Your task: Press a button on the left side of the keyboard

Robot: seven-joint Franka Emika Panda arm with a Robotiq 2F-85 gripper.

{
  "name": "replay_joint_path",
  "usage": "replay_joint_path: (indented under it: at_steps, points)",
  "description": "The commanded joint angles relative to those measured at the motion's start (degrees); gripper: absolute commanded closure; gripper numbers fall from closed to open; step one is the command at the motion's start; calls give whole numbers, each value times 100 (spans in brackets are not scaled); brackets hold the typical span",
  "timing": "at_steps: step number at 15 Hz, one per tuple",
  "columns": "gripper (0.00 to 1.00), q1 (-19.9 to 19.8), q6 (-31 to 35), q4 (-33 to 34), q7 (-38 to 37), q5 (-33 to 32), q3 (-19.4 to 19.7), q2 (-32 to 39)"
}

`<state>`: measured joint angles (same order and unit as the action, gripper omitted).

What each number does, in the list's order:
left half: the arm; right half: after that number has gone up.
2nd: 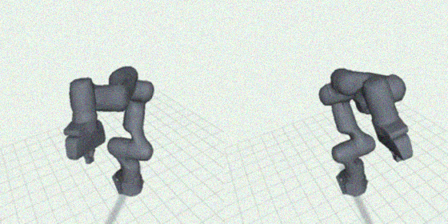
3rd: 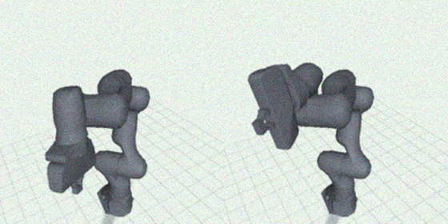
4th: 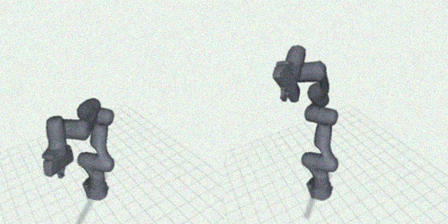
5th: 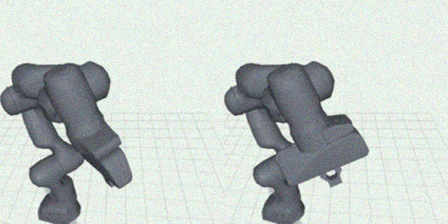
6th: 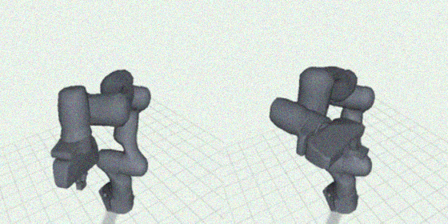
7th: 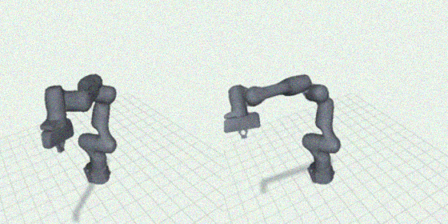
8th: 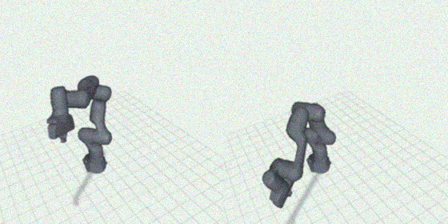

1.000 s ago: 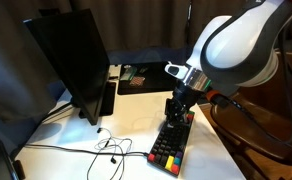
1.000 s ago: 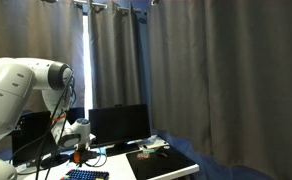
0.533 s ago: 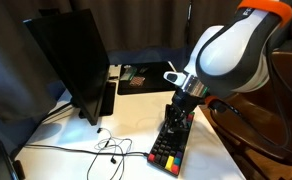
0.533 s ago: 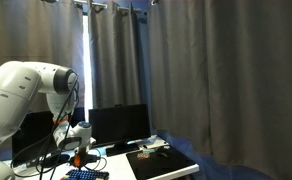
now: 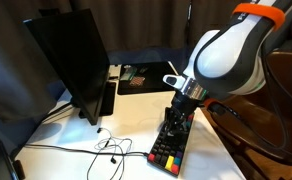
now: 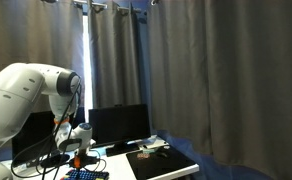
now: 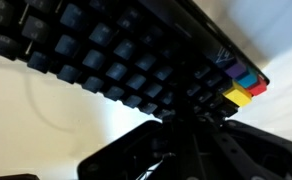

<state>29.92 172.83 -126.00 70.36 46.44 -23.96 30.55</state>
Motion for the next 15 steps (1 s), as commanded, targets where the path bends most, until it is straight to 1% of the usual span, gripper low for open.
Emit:
replay_joint_path:
  at_steps: [1, 15]
  points:
    - [100, -195, 103, 161, 264, 92, -208, 186]
    - [100, -231, 155, 153, 361, 42, -188, 267]
